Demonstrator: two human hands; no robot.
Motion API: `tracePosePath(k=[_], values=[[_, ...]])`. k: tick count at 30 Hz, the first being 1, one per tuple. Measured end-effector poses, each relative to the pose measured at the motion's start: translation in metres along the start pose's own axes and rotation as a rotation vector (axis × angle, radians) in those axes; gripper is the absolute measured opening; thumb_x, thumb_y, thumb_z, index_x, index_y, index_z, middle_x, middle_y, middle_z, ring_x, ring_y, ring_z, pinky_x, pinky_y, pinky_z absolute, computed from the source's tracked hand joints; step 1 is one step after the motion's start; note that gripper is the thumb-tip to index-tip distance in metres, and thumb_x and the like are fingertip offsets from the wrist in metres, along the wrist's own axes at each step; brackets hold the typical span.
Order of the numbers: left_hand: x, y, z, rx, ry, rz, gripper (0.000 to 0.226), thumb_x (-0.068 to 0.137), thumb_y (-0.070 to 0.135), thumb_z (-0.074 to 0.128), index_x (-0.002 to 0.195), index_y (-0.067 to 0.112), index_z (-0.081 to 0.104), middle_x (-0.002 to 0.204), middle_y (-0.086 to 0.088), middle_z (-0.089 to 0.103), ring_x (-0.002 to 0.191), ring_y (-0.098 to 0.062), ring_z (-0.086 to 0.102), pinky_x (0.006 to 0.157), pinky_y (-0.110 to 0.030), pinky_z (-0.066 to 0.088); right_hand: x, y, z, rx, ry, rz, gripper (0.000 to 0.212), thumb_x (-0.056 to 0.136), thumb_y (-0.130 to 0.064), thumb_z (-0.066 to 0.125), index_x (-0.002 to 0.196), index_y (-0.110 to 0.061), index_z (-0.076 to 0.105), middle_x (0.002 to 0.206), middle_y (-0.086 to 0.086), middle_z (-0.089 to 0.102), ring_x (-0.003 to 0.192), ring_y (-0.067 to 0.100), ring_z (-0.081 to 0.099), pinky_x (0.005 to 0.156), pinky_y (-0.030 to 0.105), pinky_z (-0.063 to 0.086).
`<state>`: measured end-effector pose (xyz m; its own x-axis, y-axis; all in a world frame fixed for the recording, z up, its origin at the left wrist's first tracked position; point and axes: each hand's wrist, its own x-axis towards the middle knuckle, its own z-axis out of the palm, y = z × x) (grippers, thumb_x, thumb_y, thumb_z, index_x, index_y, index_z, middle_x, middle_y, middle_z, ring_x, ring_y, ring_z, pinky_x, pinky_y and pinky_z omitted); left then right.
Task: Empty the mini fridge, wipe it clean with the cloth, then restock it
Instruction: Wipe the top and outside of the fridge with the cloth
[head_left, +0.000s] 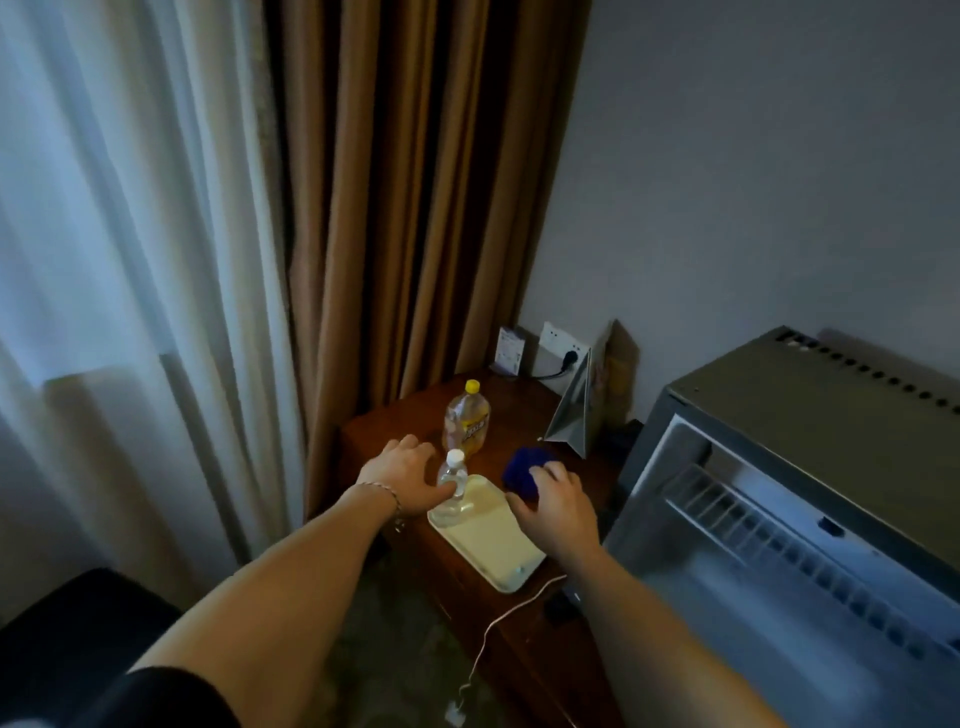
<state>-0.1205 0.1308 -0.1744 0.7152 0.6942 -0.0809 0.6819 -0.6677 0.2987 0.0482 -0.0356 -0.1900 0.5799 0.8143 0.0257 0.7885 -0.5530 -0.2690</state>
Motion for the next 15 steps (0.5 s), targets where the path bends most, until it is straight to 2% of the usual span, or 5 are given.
tracePosePath(k=[3, 8, 15], values=[[0.057, -0.001, -0.008, 0.011, -0.017, 0.055, 0.072, 0.082, 0.07, 0.054, 0.138, 0.025, 0.046, 0.135, -0.001, 0.046, 0.126, -0.022, 0.043, 0.098, -0.04, 0.048, 0.041, 0.004, 0.005, -0.022, -0.011, 0.064, 0.056, 0.096, -0.055, 0.05, 0.14, -0.02, 0.046, 0.149, 0.003, 0.036, 0.134, 0.028, 0.036, 0.106, 0.046, 0.039], [0.145, 0.003, -0.002, 0.017, -0.049, 0.116, 0.077, 0.081, 0.072, 0.052, 0.144, 0.029, 0.042, 0.133, 0.001, 0.045, 0.125, -0.02, 0.041, 0.098, -0.041, 0.047, 0.113, 0.017, 0.028, -0.021, -0.015, 0.157, 0.065, 0.094, -0.058, 0.052, 0.147, -0.023, 0.039, 0.157, 0.003, 0.029, 0.142, 0.027, 0.029, 0.111, 0.043, 0.037], [0.267, 0.008, 0.021, 0.123, -0.047, 0.194, 0.079, 0.082, 0.074, 0.046, 0.145, 0.029, 0.038, 0.14, 0.002, 0.037, 0.132, -0.02, 0.03, 0.107, -0.043, 0.035, 0.212, 0.051, 0.085, -0.056, -0.146, 0.215, 0.067, 0.096, -0.06, 0.045, 0.152, -0.026, 0.03, 0.163, 0.005, 0.018, 0.149, 0.029, 0.016, 0.116, 0.048, 0.029]])
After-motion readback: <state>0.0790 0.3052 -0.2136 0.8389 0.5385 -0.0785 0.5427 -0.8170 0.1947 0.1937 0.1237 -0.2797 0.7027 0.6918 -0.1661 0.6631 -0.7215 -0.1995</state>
